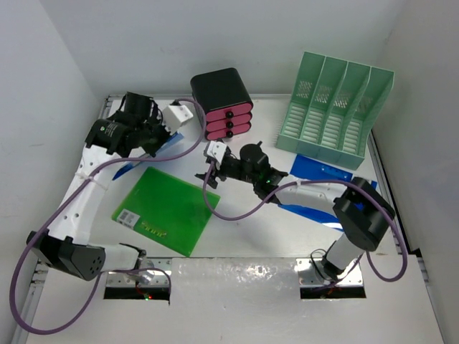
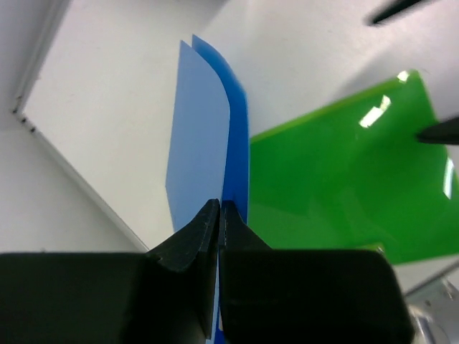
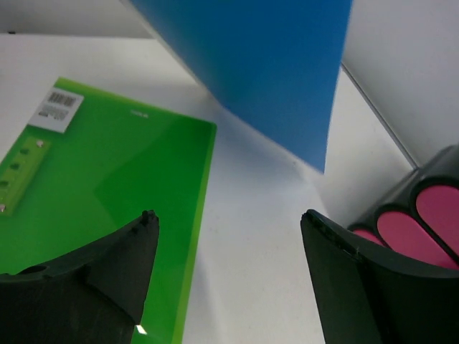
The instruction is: Organize the desk
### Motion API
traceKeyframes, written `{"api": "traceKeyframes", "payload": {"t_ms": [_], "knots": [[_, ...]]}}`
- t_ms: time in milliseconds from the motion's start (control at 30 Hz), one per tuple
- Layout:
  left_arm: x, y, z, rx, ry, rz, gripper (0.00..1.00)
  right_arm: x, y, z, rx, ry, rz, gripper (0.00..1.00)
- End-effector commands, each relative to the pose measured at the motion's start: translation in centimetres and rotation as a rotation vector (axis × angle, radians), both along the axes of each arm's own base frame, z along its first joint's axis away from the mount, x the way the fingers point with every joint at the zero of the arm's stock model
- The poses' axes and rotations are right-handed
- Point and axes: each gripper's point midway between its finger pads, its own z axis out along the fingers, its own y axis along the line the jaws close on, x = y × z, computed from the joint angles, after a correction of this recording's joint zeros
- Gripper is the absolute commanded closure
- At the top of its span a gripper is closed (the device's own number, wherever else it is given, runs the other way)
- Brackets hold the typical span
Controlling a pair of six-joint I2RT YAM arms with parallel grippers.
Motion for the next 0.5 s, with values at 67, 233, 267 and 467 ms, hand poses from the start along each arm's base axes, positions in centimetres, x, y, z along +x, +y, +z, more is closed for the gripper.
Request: {"api": "traceKeyframes", "payload": {"t_ms": [67,233,267,467], "knots": [[-4.5,-2.4,1.3,-0.029,0.062,-0.195,1.0,0.2,2.6,3.4,0.13,-0.026,0.075,0.19],[-6.9,-2.9,2.3,-0.003,0.052,-0.329,1.0,1.0,3.2,3.3,0.108,-0.053,0.075,0.15],[-7.2,-2.9,2.4,-0.002,0.052,-0.345,1.0,1.2,3.3,3.6,0.101,-0.075,0.077,0.15],[-7.6,-3.7,3.1,-0.01,0.016,-0.432,1.0,1.6,4.6,2.2,0.047,-0.086,0.134,0.11]]}}
